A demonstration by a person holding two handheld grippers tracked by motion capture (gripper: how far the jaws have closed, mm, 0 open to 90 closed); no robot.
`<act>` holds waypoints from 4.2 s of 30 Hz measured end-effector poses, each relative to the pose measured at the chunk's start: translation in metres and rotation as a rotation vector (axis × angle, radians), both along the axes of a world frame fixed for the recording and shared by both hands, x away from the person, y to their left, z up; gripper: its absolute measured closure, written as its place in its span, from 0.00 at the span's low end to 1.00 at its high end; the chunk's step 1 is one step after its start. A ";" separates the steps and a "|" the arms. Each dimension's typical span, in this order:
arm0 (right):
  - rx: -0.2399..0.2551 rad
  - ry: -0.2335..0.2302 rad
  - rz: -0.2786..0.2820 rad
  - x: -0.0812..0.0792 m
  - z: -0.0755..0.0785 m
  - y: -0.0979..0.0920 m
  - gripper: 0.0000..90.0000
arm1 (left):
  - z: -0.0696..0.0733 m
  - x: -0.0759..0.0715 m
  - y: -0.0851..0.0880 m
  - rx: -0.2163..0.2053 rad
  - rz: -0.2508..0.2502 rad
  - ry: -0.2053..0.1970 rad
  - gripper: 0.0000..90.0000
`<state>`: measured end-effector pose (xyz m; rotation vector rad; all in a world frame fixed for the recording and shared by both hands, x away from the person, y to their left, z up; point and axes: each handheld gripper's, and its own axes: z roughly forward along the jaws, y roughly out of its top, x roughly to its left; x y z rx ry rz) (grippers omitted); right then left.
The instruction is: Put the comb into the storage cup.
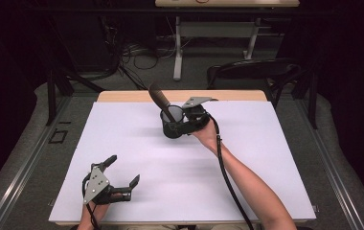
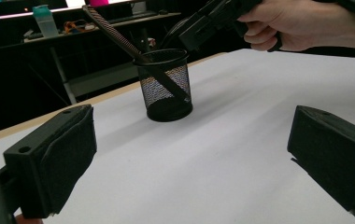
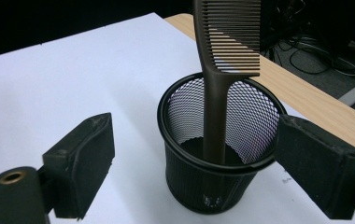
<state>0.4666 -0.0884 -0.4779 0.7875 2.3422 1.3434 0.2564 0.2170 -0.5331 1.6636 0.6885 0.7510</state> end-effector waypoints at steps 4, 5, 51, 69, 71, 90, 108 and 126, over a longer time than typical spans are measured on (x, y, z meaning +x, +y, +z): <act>-0.006 0.010 0.013 -0.004 0.004 -0.003 0.09 | 0.000 0.000 0.000 0.002 0.000 -0.002 0.01; -0.006 0.015 0.018 -0.005 0.005 -0.004 0.08 | 0.000 0.000 0.000 0.002 0.000 -0.002 0.01; -0.036 0.094 0.069 -0.053 0.012 -0.059 0.00 | 0.000 0.001 -0.001 0.005 -0.005 -0.002 0.01; -0.065 0.114 0.063 -0.072 0.005 -0.079 0.00 | 0.000 0.001 -0.001 0.003 -0.003 0.001 0.01; -0.063 0.112 0.062 -0.076 0.006 -0.081 0.00 | 0.000 0.001 -0.001 0.003 -0.003 0.001 0.01; -0.069 0.121 0.034 -0.106 0.001 -0.111 0.00 | 0.000 0.001 -0.001 0.006 0.000 0.002 0.01; -0.074 0.120 0.022 -0.131 -0.010 -0.128 0.00 | 0.000 0.001 -0.001 0.004 0.000 0.003 0.01; -0.059 0.099 -0.028 -0.152 -0.017 -0.153 0.00 | 0.000 0.001 -0.001 0.004 0.001 0.006 0.01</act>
